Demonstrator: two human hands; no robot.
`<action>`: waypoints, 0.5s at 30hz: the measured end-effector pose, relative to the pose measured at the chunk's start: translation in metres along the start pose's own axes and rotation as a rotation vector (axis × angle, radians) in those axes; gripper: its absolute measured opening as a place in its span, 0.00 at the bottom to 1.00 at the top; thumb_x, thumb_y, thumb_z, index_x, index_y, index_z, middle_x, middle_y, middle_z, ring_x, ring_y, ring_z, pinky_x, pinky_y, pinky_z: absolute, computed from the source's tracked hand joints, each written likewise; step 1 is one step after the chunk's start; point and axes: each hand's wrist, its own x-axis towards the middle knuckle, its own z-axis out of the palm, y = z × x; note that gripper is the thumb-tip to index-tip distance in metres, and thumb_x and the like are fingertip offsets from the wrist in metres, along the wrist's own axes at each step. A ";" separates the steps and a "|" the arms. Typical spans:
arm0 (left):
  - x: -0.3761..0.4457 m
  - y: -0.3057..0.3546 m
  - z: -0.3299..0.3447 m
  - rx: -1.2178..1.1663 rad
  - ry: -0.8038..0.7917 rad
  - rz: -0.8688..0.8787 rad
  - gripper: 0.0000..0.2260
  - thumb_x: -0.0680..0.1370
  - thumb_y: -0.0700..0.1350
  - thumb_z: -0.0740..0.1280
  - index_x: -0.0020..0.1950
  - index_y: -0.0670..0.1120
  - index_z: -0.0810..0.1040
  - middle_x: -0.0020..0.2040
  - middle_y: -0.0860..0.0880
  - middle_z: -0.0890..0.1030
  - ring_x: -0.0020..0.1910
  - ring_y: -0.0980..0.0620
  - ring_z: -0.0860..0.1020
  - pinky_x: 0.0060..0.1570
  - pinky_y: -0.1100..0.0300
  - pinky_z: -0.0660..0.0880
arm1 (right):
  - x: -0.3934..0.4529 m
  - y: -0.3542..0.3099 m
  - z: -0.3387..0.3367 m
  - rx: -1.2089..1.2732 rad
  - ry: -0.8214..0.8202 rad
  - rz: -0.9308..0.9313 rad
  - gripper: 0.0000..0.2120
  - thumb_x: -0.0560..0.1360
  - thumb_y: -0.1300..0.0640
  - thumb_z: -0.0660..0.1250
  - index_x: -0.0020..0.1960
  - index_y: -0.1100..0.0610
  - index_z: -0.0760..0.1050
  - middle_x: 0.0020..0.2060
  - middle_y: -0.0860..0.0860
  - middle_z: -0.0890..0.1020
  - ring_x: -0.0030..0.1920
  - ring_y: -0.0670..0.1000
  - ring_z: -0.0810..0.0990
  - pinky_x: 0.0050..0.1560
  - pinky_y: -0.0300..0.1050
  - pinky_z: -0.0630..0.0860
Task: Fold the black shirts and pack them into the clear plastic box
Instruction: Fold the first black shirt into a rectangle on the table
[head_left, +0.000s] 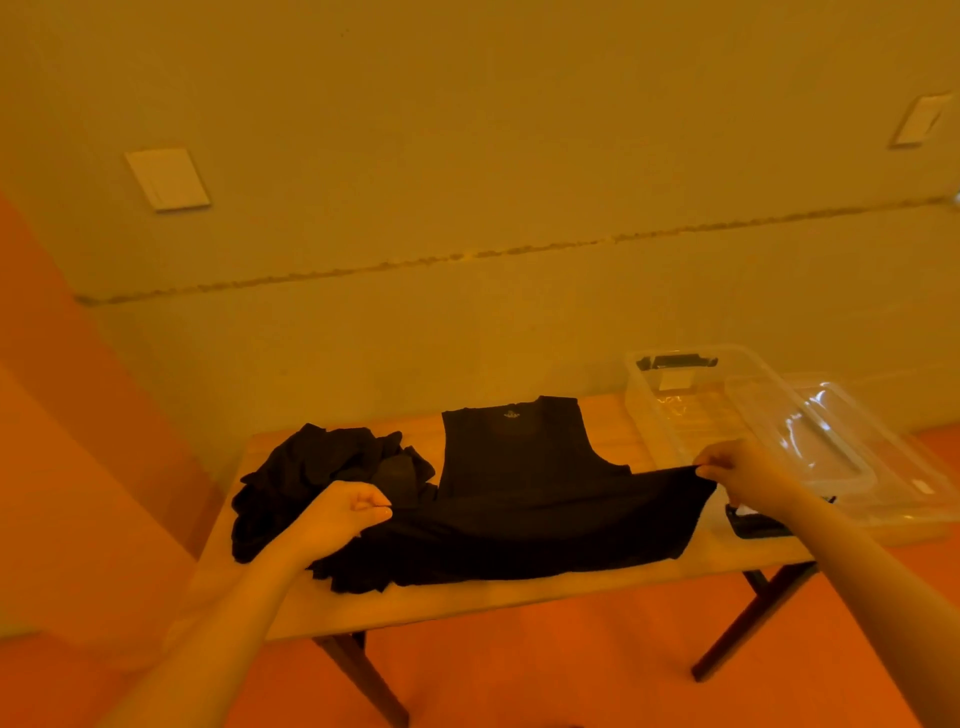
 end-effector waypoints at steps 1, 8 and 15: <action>0.009 0.002 -0.004 -0.002 0.003 -0.008 0.06 0.77 0.42 0.66 0.42 0.51 0.78 0.43 0.53 0.79 0.43 0.59 0.77 0.37 0.68 0.71 | 0.008 -0.006 -0.001 0.000 0.006 0.005 0.09 0.77 0.64 0.62 0.40 0.58 0.76 0.34 0.52 0.76 0.27 0.51 0.72 0.30 0.40 0.70; 0.106 0.013 -0.032 -0.009 -0.012 -0.070 0.04 0.77 0.42 0.66 0.44 0.51 0.78 0.45 0.55 0.79 0.44 0.59 0.76 0.37 0.68 0.72 | 0.130 -0.040 -0.007 -0.188 -0.034 0.050 0.07 0.78 0.63 0.60 0.49 0.61 0.77 0.41 0.58 0.78 0.32 0.52 0.74 0.32 0.42 0.72; 0.255 0.008 -0.038 -0.022 -0.060 -0.230 0.06 0.78 0.43 0.64 0.42 0.52 0.75 0.43 0.56 0.76 0.42 0.56 0.75 0.35 0.67 0.70 | 0.306 -0.058 0.009 -0.493 -0.233 0.073 0.12 0.79 0.59 0.59 0.57 0.63 0.76 0.53 0.60 0.79 0.50 0.58 0.80 0.46 0.45 0.75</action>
